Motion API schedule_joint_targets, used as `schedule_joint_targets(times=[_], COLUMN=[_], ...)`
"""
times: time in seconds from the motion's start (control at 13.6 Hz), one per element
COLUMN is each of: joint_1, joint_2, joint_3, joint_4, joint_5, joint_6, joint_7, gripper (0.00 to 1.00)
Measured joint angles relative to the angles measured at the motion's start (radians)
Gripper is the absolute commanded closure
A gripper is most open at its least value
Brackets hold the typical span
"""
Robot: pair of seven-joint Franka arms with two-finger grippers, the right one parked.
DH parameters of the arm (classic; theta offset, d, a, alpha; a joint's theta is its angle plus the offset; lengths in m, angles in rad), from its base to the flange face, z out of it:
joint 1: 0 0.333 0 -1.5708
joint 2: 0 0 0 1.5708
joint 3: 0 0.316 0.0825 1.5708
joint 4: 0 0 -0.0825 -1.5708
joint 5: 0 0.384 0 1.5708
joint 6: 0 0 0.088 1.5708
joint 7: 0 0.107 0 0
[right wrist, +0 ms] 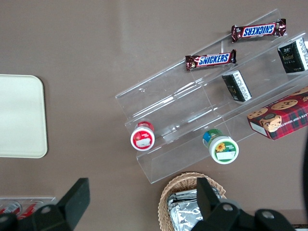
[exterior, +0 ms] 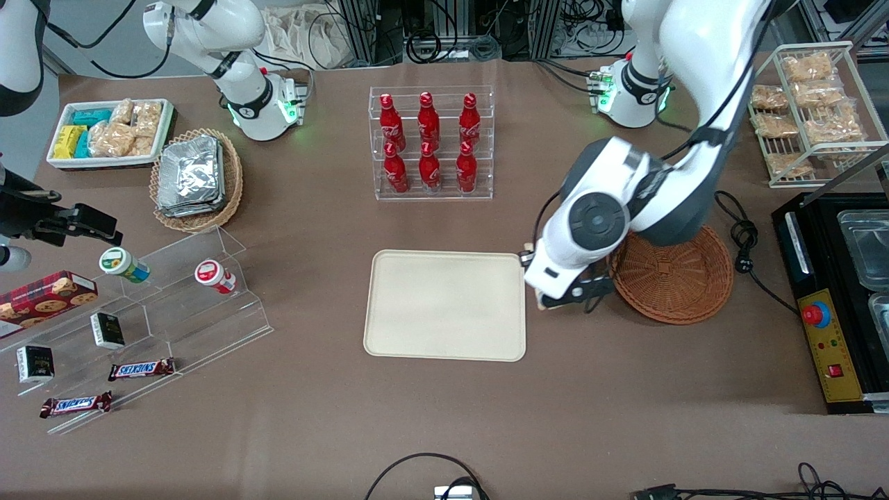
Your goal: Place sandwich from basket to tray
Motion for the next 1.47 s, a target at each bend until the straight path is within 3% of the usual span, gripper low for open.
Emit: schedule_joint_targets(times=[0.37, 0.81, 0.88, 0.95, 1.03, 1.47], joint_1=[-0.079, -0.093, -0.092, -0.092, -0.091, -0.088], joint_2=[0.16, 0.189, 0.197, 0.203, 0.207, 0.203], joint_3=[-0.001, 0.006, 0.008, 0.009, 0.009, 0.012], joint_4=[0.003, 0.008, 0.008, 0.008, 0.008, 0.031], joint_5=[0.044, 0.077, 0.078, 0.078, 0.078, 0.079], joint_6=[0.138, 0.171, 0.178, 0.182, 0.185, 0.176], joint_7=[0.005, 0.006, 0.008, 0.017, 0.03, 0.043], gripper=[1.0, 0.98, 0.87, 0.62, 0.01, 0.0])
